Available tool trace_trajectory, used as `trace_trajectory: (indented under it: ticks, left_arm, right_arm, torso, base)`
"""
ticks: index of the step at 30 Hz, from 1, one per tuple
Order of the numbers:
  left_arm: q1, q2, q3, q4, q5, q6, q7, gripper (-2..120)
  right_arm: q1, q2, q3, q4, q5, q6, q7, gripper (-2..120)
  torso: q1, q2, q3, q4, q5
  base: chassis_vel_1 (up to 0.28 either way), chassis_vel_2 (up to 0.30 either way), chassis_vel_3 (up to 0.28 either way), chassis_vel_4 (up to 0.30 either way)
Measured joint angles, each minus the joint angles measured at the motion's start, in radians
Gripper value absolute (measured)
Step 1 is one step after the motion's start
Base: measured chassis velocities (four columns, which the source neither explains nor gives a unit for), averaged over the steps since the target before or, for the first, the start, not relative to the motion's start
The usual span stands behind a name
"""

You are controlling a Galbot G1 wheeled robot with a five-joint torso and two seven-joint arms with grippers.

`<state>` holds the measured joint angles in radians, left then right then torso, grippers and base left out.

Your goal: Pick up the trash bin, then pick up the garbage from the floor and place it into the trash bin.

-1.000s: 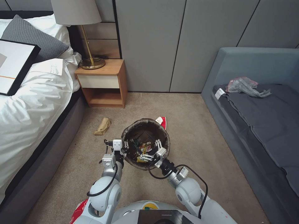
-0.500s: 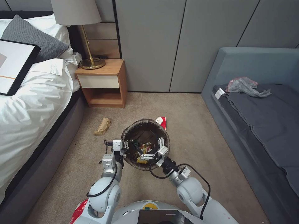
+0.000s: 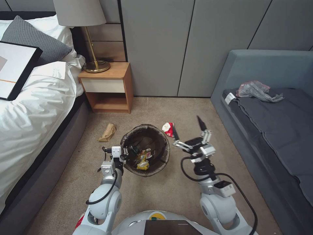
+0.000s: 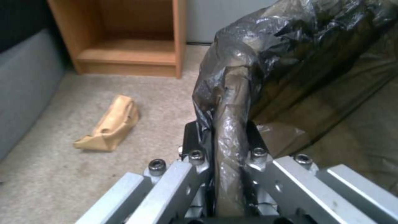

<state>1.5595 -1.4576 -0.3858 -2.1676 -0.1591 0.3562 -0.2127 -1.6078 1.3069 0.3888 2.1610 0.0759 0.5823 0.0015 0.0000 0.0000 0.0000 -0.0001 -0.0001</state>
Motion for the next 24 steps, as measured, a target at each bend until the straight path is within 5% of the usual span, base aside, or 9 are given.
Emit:
trace_trajectory:
  ticks: [10,24]
  left_arm:
    - [-0.004,-0.001,-0.032,-0.016,-0.007,-0.002,-0.003,3]
    - [0.007,-0.005,-0.028,-0.024,0.001,-0.004,-0.003,3]
  right_arm:
    - [-0.021,0.076,0.092,-0.216,-0.021,0.088,0.038,100]
    - [0.024,0.077,0.109,-0.277,0.011,0.093,0.017,100]
  torso:
    - [0.000,0.000,0.000,0.0001,0.0002]
    - [0.000,0.000,0.000,0.0002,0.0002]
  base:
    - [0.000,0.000,0.000,0.000]
    - [0.000,0.000,0.000,0.000]
